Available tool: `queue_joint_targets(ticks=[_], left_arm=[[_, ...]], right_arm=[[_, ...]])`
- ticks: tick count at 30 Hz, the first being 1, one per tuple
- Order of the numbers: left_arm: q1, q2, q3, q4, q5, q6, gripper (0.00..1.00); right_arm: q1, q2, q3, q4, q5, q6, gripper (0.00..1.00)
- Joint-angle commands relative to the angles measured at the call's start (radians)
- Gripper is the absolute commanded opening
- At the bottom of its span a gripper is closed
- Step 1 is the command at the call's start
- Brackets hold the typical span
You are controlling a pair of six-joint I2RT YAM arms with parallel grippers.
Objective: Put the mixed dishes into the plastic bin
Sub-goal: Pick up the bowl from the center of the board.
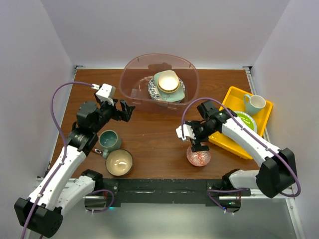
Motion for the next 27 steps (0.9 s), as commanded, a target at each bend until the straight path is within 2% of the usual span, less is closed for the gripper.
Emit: queue_joint_targets(ticks=[1, 11, 16, 19, 23, 24, 27], left_arm=[[0.007, -0.012, -0.002, 0.032, -0.009, 0.024, 1.0], [0.007, -0.012, 0.0, 0.032, -0.012, 0.025, 1.0], [0.007, -0.012, -0.002, 0.032, -0.011, 0.024, 1.0], [0.007, -0.011, -0.002, 0.032, -0.011, 0.025, 1.0], [0.007, -0.011, -0.002, 0.032, -0.011, 0.025, 1.0], [0.007, -0.009, -0.002, 0.032, -0.011, 0.025, 1.0], [0.007, -0.011, -0.002, 0.03, -0.014, 0.025, 1.0]], right_arm=[[0.03, 0.027, -0.016, 0.037, 0.07, 0.004, 0.98], [0.065, 0.073, -0.019, 0.065, 0.103, 0.02, 0.98], [0.077, 0.091, -0.039, 0.102, 0.143, 0.045, 0.95], [0.08, 0.111, -0.042, 0.114, 0.156, 0.054, 0.88], [0.085, 0.147, -0.045, 0.126, 0.176, 0.062, 0.74], [0.085, 0.16, -0.048, 0.126, 0.182, 0.062, 0.67], [0.089, 0.173, -0.06, 0.131, 0.204, 0.062, 0.6]])
